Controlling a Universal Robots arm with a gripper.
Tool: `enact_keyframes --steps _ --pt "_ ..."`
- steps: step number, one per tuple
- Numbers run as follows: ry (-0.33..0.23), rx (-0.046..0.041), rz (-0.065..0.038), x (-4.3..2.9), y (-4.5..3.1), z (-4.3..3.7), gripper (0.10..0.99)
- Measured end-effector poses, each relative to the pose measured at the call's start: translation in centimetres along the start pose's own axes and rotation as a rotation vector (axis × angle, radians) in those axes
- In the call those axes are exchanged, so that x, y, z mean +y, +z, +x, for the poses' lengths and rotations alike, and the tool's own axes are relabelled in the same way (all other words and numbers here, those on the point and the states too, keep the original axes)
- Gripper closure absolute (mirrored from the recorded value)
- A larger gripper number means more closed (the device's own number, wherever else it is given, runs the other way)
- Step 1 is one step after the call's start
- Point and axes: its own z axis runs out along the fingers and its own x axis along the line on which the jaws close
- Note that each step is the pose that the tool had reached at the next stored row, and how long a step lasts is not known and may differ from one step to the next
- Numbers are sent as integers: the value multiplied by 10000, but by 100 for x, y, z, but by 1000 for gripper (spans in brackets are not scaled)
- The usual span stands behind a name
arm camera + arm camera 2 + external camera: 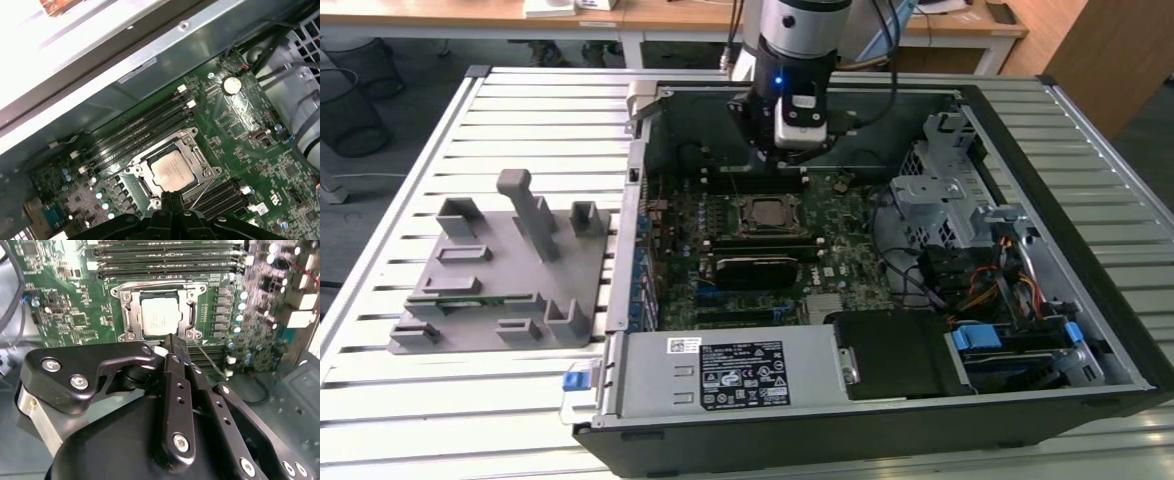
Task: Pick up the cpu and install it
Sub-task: 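Install the first cpu locking lever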
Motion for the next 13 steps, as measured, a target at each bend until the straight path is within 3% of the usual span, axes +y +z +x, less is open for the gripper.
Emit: enact_keyframes --steps 9,13 --pt "-1633 13 92 0 15 -1 980" --pt "-2073 66 -49 0 22 -1 980"
